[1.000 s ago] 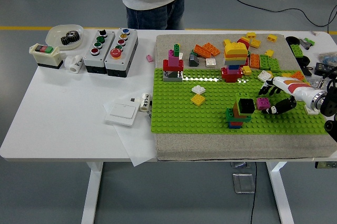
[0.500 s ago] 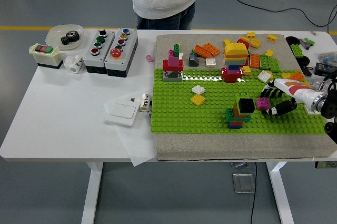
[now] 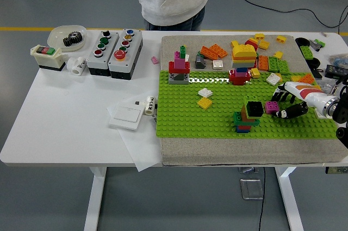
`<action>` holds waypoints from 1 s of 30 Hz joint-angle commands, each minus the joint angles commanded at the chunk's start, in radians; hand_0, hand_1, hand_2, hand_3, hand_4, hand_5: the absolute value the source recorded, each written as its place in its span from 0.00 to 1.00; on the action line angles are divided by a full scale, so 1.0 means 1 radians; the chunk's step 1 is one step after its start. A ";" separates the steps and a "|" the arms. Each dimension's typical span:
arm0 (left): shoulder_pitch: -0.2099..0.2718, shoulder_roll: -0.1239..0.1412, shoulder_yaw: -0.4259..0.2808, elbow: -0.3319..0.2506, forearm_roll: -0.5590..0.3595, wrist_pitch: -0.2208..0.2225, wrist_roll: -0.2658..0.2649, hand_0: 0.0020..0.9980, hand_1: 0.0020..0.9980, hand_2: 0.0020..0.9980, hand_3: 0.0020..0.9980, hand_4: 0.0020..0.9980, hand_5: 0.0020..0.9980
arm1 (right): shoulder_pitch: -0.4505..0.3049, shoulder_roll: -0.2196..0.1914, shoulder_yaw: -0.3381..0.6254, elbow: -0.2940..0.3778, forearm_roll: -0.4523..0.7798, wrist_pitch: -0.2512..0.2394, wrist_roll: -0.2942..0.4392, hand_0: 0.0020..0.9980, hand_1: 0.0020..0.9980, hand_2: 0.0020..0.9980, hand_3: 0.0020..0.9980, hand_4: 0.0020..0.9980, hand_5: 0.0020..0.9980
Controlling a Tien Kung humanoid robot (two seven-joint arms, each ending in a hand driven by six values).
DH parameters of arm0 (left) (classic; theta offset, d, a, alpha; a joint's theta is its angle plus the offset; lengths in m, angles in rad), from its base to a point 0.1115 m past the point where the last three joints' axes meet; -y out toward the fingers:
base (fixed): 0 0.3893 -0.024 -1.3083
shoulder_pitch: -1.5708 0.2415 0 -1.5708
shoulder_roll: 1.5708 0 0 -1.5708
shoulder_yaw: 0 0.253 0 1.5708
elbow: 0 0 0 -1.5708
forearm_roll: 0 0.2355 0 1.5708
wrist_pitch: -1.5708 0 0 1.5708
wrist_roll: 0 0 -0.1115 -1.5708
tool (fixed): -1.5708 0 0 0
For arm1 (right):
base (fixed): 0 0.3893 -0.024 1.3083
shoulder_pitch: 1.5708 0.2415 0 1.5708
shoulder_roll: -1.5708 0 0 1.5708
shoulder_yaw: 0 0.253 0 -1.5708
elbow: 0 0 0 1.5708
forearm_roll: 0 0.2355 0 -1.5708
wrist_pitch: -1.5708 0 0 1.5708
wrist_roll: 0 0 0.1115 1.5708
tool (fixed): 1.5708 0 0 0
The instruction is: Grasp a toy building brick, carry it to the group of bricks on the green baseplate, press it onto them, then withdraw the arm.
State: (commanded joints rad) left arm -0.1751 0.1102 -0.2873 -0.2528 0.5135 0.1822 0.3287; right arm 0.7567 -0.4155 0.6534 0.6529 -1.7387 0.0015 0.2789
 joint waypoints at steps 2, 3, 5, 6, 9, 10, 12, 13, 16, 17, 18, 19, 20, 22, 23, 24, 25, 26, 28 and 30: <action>0.000 0.000 0.000 0.000 0.000 0.000 0.000 0.50 0.57 0.64 0.60 0.64 0.71 | 0.000 -0.001 -0.007 0.000 0.000 0.002 0.000 0.41 0.46 0.52 0.52 0.79 0.30; 0.000 0.000 0.000 0.000 0.000 0.000 0.000 0.50 0.57 0.64 0.60 0.64 0.71 | 0.000 -0.001 -0.008 0.000 0.000 0.002 -0.001 0.41 0.46 0.52 0.52 0.79 0.30; 0.000 0.000 0.000 0.000 0.000 0.000 0.000 0.50 0.57 0.64 0.60 0.64 0.71 | 0.000 -0.002 -0.010 -0.001 0.002 0.003 0.000 0.41 0.46 0.52 0.52 0.79 0.30; 0.000 0.000 0.001 0.000 0.000 0.000 0.000 0.50 0.57 0.64 0.60 0.64 0.71 | 0.000 -0.002 -0.011 -0.001 0.002 0.002 0.000 0.41 0.46 0.52 0.52 0.79 0.30; -0.001 0.001 0.001 0.000 0.000 0.000 0.000 0.50 0.57 0.64 0.60 0.64 0.71 | 0.000 -0.003 -0.011 0.000 0.002 -0.003 0.003 0.39 0.46 0.52 0.51 0.78 0.30; -0.001 0.001 0.001 -0.001 0.000 0.000 0.000 0.50 0.57 0.64 0.60 0.64 0.71 | 0.000 -0.003 -0.011 0.000 0.003 -0.004 0.004 0.39 0.46 0.52 0.51 0.78 0.30; -0.002 0.001 0.001 -0.001 0.001 0.001 0.000 0.50 0.57 0.64 0.60 0.64 0.71 | -0.001 -0.004 -0.012 0.001 0.004 -0.009 0.007 0.39 0.46 0.52 0.51 0.78 0.30; -0.002 0.001 0.001 -0.001 0.000 0.001 -0.001 0.50 0.57 0.64 0.60 0.64 0.71 | -0.001 -0.005 -0.012 0.002 0.005 -0.012 0.010 0.39 0.46 0.52 0.51 0.78 0.30; -0.002 0.001 0.001 -0.001 0.001 0.001 0.000 0.50 0.57 0.64 0.60 0.64 0.71 | -0.002 -0.005 -0.012 0.004 0.010 -0.019 0.015 0.36 0.45 0.51 0.51 0.76 0.30; -0.002 0.001 0.001 -0.001 0.001 0.001 0.000 0.50 0.57 0.64 0.60 0.64 0.71 | -0.002 -0.006 -0.012 0.005 0.011 -0.022 0.017 0.36 0.45 0.51 0.51 0.76 0.30; -0.002 0.001 0.001 -0.001 0.001 0.001 0.000 0.50 0.57 0.64 0.60 0.64 0.71 | -0.002 -0.006 -0.012 0.005 0.012 -0.024 0.019 0.36 0.45 0.51 0.51 0.76 0.30; -0.002 0.001 0.001 -0.001 0.002 0.001 0.000 0.50 0.57 0.64 0.60 0.64 0.71 | -0.002 -0.007 -0.013 0.007 0.014 -0.027 0.024 0.36 0.45 0.51 0.51 0.76 0.30; -0.003 0.001 0.000 -0.001 0.002 0.001 0.000 0.50 0.56 0.64 0.60 0.64 0.71 | -0.002 -0.008 -0.013 0.008 0.016 -0.031 0.027 0.35 0.43 0.50 0.50 0.74 0.31; -0.003 0.001 0.000 -0.001 0.003 0.001 0.000 0.50 0.56 0.64 0.60 0.64 0.71 | -0.003 -0.009 -0.013 0.009 0.019 -0.033 0.029 0.35 0.43 0.50 0.50 0.74 0.31; -0.003 0.001 0.000 -0.001 0.003 0.001 0.001 0.50 0.56 0.64 0.60 0.64 0.71 | -0.003 -0.009 -0.013 0.010 0.020 -0.034 0.030 0.35 0.43 0.50 0.50 0.74 0.31; -0.003 0.001 -0.001 -0.002 0.004 0.001 0.001 0.50 0.56 0.64 0.60 0.64 0.71 | -0.003 -0.010 -0.013 0.010 0.023 -0.034 0.031 0.35 0.43 0.50 0.50 0.74 0.31; -0.003 0.001 -0.001 -0.002 0.004 0.001 0.001 0.50 0.56 0.64 0.60 0.64 0.71 | -0.003 -0.010 -0.014 0.011 0.025 -0.035 0.031 0.35 0.43 0.50 0.50 0.74 0.31; -0.003 0.001 -0.001 -0.002 0.005 0.001 0.001 0.50 0.56 0.64 0.60 0.64 0.71 | -0.003 -0.011 -0.014 0.011 0.027 -0.034 0.032 0.32 0.41 0.49 0.50 0.71 0.33; -0.004 0.001 0.000 -0.002 0.005 0.001 0.001 0.50 0.56 0.64 0.60 0.64 0.71 | -0.003 -0.012 -0.014 0.011 0.029 -0.034 0.033 0.32 0.41 0.49 0.50 0.71 0.33; -0.004 0.001 -0.001 -0.002 0.005 0.001 0.001 0.50 0.56 0.64 0.60 0.64 0.71 | -0.003 -0.012 -0.013 0.011 0.031 -0.034 0.034 0.32 0.41 0.49 0.50 0.71 0.33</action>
State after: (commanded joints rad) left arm -0.1789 0.1113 -0.2880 -0.2546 0.5187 0.1828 0.3297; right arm 0.7537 -0.4276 0.6405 0.6644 -1.7081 -0.0330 0.3131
